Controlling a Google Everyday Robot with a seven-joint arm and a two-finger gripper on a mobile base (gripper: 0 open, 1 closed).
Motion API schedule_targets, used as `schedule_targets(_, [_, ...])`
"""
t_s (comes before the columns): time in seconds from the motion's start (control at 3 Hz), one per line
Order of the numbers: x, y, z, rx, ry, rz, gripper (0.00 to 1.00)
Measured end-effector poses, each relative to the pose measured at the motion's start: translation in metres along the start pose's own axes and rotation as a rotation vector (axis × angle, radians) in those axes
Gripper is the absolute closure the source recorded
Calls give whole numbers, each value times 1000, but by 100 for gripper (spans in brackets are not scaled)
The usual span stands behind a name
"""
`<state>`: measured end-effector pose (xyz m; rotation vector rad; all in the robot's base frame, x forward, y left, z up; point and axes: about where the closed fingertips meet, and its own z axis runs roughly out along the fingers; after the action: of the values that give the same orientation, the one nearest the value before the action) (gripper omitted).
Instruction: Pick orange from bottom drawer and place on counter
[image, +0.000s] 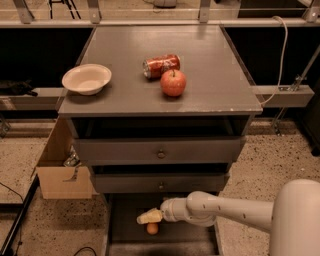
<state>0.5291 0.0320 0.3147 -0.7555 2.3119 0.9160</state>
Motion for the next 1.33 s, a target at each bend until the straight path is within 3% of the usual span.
schedule_targets(0.33, [34,-17,14,30,51,27,0])
schedule_targets(1.0, [67,-36,23,65,94,66,0])
schedule_targets(1.33, [74,-40,27,98,36,32,0])
